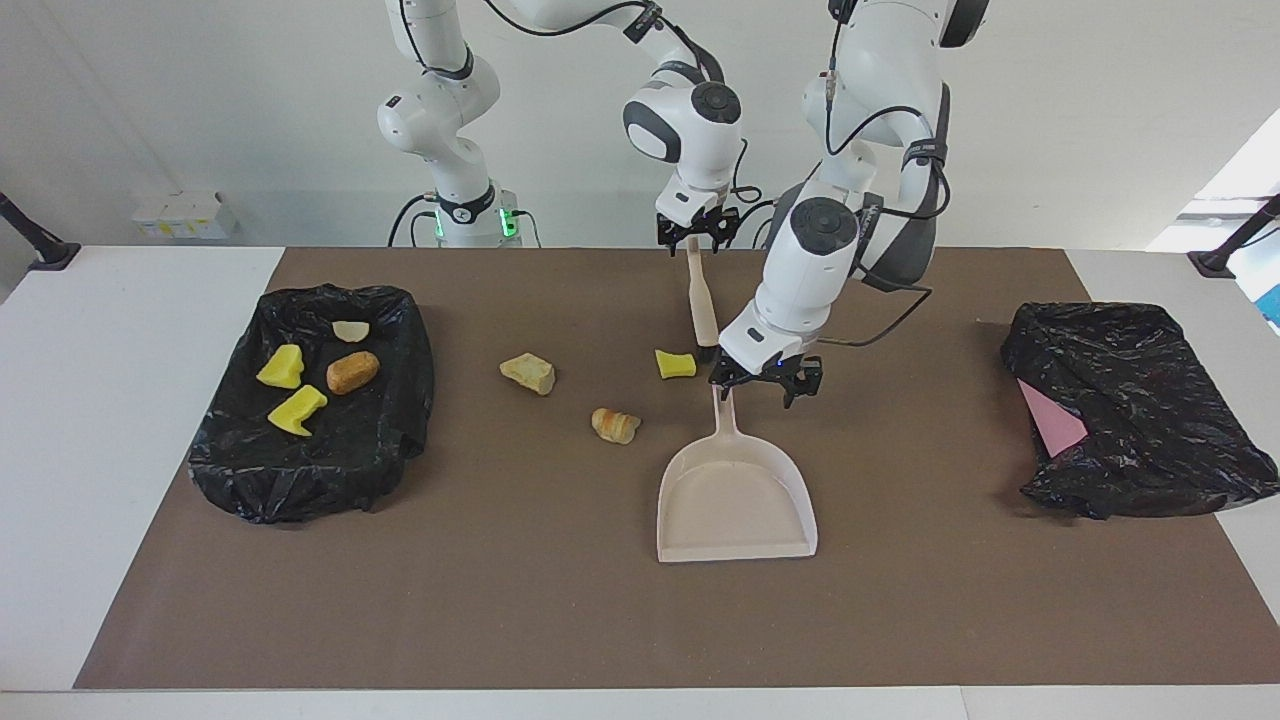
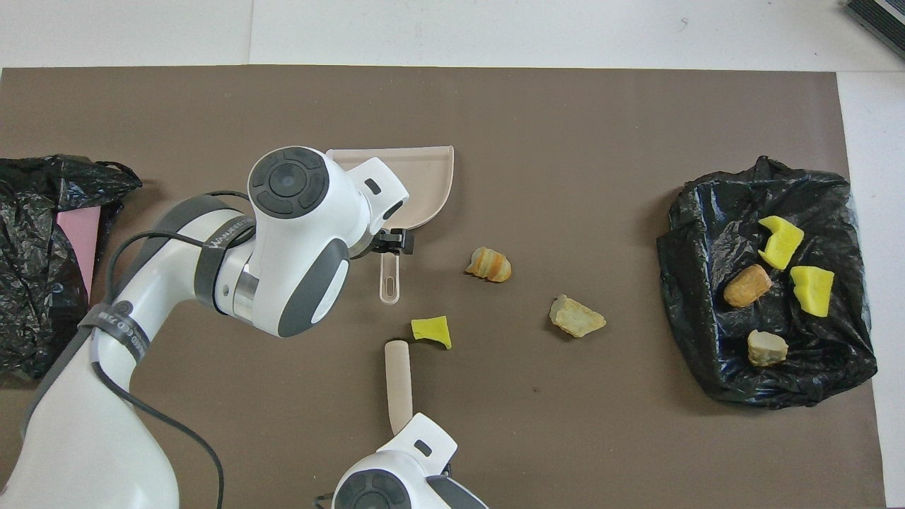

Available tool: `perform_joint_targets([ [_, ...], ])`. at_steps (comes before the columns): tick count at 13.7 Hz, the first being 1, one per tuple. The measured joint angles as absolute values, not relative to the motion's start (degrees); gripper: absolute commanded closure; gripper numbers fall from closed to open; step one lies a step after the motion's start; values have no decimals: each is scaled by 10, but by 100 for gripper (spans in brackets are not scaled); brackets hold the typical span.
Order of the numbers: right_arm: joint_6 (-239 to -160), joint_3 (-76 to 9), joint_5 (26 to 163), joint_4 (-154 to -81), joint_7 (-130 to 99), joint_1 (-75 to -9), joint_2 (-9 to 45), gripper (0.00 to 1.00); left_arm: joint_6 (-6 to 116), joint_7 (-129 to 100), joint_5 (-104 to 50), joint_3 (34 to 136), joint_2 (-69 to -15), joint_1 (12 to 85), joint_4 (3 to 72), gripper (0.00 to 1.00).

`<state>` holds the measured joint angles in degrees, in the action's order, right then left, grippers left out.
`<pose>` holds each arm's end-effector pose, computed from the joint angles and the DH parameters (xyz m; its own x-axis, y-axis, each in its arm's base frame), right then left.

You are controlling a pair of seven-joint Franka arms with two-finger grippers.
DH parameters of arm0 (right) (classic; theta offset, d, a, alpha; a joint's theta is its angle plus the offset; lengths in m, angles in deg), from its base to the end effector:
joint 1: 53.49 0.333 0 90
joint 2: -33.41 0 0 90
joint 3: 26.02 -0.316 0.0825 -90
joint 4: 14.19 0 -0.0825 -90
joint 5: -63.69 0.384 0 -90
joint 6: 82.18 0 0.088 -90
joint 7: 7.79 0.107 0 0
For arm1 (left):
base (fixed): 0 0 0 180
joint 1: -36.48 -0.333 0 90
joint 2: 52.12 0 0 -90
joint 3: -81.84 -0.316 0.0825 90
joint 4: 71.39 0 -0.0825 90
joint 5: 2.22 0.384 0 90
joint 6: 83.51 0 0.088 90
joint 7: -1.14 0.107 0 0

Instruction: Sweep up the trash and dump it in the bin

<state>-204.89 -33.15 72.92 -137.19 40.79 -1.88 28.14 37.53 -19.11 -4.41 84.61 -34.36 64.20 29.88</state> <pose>0.2755 0.4660 0.3529 0.9818 0.0835 -0.1708 0.0823 -0.9965 -0.0138 0.5539 -0.3255 0.3910 0.9876 -0.1559 0.0160 -0.1566 -0.9860 0.0572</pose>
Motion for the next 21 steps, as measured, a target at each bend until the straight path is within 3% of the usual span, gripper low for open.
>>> perform_joint_targets([
  [1,-2049,-332,731,-1373,408,-16,282,20,380,-208,-44,846,-336,654,299,5],
  [2,-2049,-331,733,-1375,408,-13,282,21,384,-222,-44,846,-329,663,299,24],
  [4,-2052,-332,736,-1384,408,-5,282,24,384,-231,-44,845,-322,667,300,39],
  [6,-2060,-332,736,-1390,408,-2,282,40,384,-239,-44,844,-320,667,306,73],
  [7,-2061,-332,736,-1391,408,-2,282,46,384,-243,-44,843,-320,667,309,100],
  [9,-2061,-332,736,-1391,408,-1,282,66,384,-248,-44,842,-320,667,310,100],
  [11,-2061,-332,736,-1391,408,0,282,97,384,-248,-44,839,-320,667,309,100],
  [17,-2058,-331,737,-1389,417,4,291,100,368,-219,-44,830,-336,645,287,100],
  [21,-1973,-325,732,-1387,427,-37,377,100,277,-104,-43,827,-343,607,240,100],
])
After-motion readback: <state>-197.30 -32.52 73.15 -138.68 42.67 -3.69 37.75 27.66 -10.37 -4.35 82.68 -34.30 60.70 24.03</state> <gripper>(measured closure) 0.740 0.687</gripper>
